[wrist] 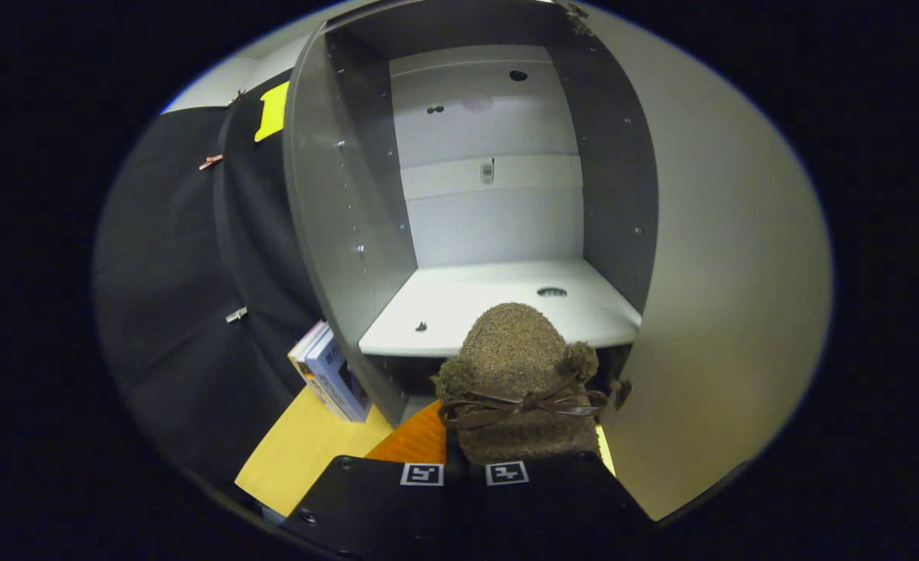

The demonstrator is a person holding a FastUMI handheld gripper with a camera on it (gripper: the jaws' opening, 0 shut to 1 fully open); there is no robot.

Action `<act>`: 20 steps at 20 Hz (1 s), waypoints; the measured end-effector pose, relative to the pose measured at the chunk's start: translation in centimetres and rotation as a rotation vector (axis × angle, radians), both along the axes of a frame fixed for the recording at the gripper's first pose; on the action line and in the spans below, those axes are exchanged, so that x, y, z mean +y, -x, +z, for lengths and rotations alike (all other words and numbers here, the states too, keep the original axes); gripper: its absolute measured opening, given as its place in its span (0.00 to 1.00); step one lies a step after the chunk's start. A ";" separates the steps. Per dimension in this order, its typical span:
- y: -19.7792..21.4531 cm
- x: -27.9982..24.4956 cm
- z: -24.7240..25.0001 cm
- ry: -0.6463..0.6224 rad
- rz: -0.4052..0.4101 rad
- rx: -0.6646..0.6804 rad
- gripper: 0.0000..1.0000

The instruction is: Open the shoe cabinet door, grab the shoes and put them into the shoe cabinet, then close the shoe cabinet door.

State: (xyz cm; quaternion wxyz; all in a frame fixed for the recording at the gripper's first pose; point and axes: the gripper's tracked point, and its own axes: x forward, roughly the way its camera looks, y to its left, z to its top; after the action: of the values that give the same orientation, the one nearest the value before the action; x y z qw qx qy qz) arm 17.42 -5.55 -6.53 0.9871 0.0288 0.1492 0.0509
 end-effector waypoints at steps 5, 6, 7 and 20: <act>-8.1 -0.2 4.1 0.020 -0.041 -0.019 0.05; -9.7 -0.3 4.5 0.024 -0.047 -0.018 0.05; -11.8 -0.3 4.7 0.031 -0.054 -0.023 0.05; -27.0 -1.8 0.6 -0.061 -0.155 0.106 0.05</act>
State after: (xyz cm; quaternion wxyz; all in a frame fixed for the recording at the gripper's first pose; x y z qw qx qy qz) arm 44.46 -7.35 -5.88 0.9775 0.0728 0.1967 -0.0225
